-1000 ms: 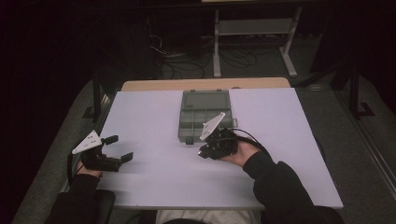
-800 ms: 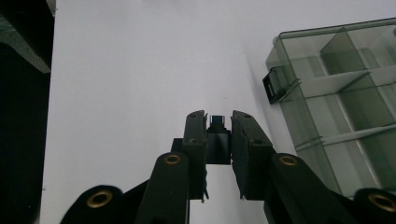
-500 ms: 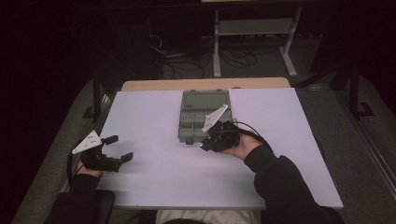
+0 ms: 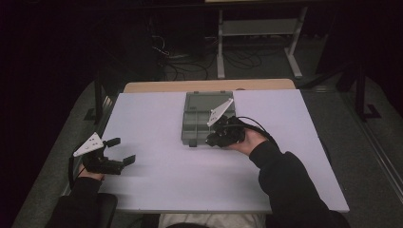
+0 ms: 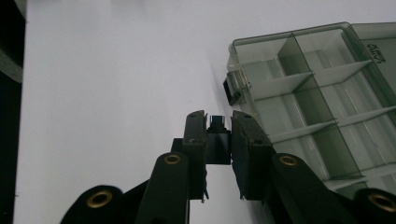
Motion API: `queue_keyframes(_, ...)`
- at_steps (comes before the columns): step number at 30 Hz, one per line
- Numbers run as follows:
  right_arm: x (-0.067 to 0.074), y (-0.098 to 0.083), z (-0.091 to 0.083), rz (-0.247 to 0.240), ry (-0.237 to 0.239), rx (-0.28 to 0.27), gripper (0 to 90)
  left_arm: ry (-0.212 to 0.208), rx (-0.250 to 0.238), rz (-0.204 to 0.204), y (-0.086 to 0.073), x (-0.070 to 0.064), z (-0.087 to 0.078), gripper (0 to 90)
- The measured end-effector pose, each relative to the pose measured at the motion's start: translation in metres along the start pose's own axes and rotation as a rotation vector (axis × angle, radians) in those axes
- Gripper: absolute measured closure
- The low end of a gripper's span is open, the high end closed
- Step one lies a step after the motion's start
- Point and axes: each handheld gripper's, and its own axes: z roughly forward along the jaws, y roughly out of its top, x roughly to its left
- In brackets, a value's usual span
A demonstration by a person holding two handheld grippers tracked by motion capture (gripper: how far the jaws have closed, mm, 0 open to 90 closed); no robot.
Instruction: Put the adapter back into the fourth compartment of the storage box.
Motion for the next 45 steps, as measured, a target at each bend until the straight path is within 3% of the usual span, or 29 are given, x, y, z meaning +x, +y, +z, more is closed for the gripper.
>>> queue_keyframes(19,-0.026,0.003,0.01,0.039,-0.006,0.011,74.7,-0.003,-0.001,-0.002,0.0,0.0,0.0,0.0)
queue_keyframes(22,-0.035,0.001,0.012,0.061,-0.01,0.009,74.6,-0.003,-0.001,-0.002,0.0,0.0,0.0,0.0)
queue_keyframes(32,-0.049,0.001,0.01,0.078,-0.029,-0.007,74.7,-0.005,0.0,-0.002,0.0,0.0,0.0,0.0)
queue_keyframes(45,-0.07,-0.007,0.007,0.145,-0.07,-0.013,74.6,-0.006,-0.002,-0.005,0.0,0.0,0.0,0.0)
